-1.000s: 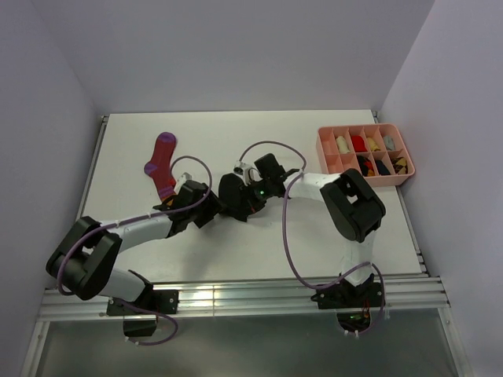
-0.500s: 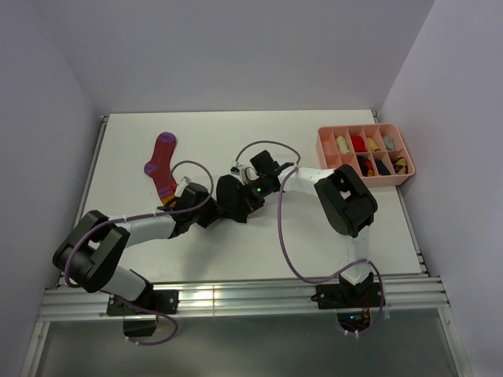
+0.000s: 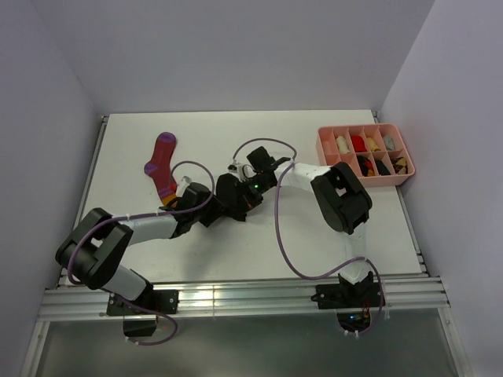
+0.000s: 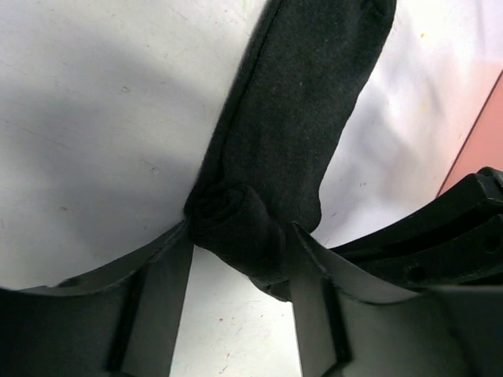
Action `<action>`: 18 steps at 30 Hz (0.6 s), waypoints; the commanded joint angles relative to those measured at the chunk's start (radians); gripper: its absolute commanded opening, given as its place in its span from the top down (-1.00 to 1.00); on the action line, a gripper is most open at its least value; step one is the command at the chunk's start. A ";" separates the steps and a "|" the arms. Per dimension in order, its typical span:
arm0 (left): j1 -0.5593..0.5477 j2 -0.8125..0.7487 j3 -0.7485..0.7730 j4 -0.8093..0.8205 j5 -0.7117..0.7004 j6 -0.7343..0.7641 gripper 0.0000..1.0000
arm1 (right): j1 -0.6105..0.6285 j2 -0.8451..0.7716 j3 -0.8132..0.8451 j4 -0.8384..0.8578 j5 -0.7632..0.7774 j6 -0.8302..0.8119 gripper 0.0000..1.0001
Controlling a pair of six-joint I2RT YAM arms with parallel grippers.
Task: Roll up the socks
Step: Roll the sock at the center of the board.
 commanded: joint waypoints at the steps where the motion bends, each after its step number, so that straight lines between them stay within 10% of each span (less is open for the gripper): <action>1: -0.010 0.034 -0.040 -0.096 -0.028 0.001 -0.17 | -0.002 0.010 0.048 -0.024 -0.008 -0.020 1.00; 5: -0.007 0.005 -0.031 -0.111 -0.049 0.010 -0.34 | -0.002 0.010 0.061 -0.047 0.011 -0.059 1.00; 18: 0.125 -0.012 0.133 -0.168 -0.048 0.277 0.15 | 0.001 0.000 0.025 -0.028 0.028 -0.082 1.00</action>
